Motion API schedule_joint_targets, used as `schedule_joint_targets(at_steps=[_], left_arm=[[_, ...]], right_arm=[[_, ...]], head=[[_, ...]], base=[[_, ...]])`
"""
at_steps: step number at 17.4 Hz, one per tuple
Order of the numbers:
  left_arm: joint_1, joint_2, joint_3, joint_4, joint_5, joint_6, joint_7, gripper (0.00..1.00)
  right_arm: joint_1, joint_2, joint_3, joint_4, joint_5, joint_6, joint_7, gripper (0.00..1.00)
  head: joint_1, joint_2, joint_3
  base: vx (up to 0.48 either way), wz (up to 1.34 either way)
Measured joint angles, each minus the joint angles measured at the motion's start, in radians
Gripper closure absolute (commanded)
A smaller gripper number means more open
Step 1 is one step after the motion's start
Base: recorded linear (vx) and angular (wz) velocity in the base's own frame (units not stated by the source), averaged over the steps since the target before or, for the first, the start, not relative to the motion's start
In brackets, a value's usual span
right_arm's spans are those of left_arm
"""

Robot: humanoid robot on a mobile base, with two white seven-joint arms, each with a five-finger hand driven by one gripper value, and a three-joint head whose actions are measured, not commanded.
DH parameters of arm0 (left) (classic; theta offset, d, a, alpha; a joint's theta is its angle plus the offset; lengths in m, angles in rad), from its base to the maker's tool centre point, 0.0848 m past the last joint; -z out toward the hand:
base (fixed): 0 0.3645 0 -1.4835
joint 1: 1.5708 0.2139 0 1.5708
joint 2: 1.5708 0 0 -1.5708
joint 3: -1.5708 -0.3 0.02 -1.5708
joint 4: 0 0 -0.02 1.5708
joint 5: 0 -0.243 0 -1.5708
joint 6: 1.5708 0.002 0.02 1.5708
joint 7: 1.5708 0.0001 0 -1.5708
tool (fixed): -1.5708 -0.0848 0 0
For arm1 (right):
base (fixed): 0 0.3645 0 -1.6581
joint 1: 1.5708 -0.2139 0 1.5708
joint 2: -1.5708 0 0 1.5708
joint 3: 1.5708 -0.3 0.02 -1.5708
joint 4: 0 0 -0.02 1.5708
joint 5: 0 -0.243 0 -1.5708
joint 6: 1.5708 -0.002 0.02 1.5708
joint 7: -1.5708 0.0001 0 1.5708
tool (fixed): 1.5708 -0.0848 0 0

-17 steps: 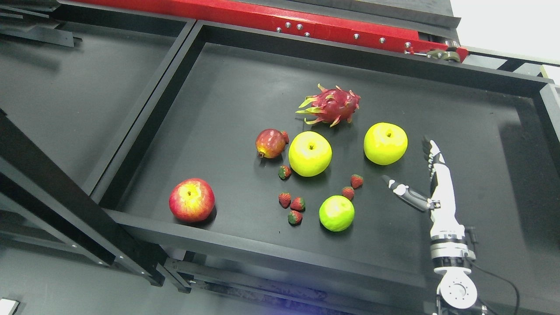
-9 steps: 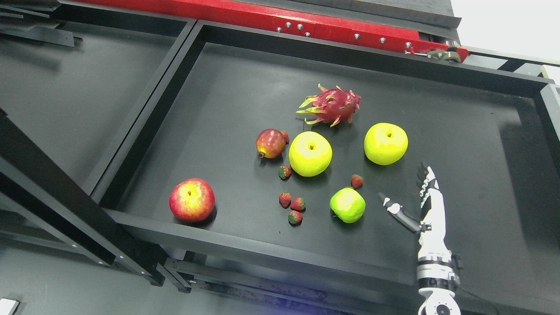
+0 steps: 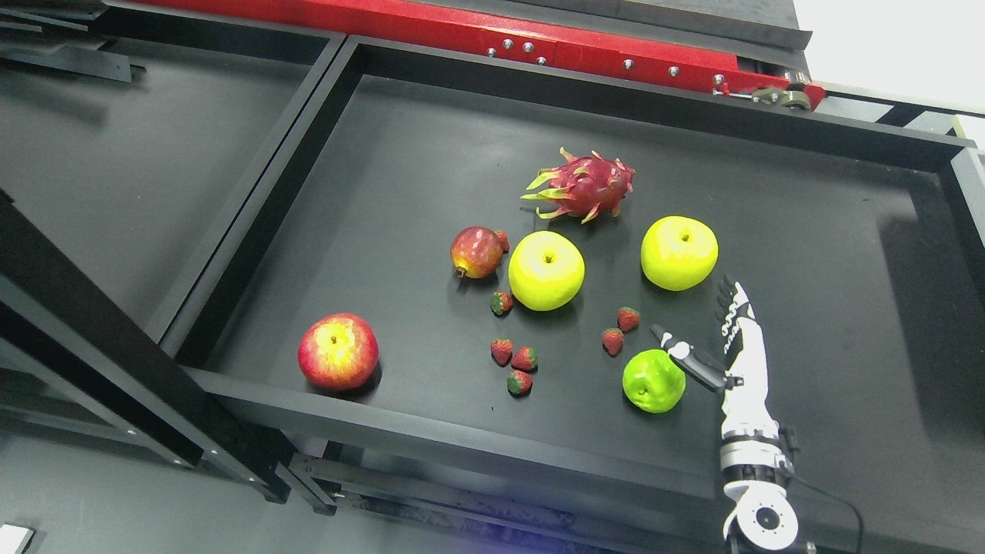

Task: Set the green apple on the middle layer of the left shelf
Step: 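Withdraw the open right hand from the apple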

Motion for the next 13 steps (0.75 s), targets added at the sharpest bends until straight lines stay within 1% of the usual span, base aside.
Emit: schedule_joint_targets(at_steps=[8,13], left_arm=[[0.0,0.0,0.0,0.0,0.0,0.0,0.0,0.0],[0.0,0.0,0.0,0.0,0.0,0.0,0.0,0.0]], right_arm=[[-0.029,0.0,0.005,0.002,-0.003,0.01,0.019,0.0],[-0.037,0.0,-0.013,0.003,-0.007,0.014,0.087,0.0]], head=[[0.0,0.0,0.0],[0.0,0.0,0.0]], base=[[0.0,0.0],[0.0,0.0]])
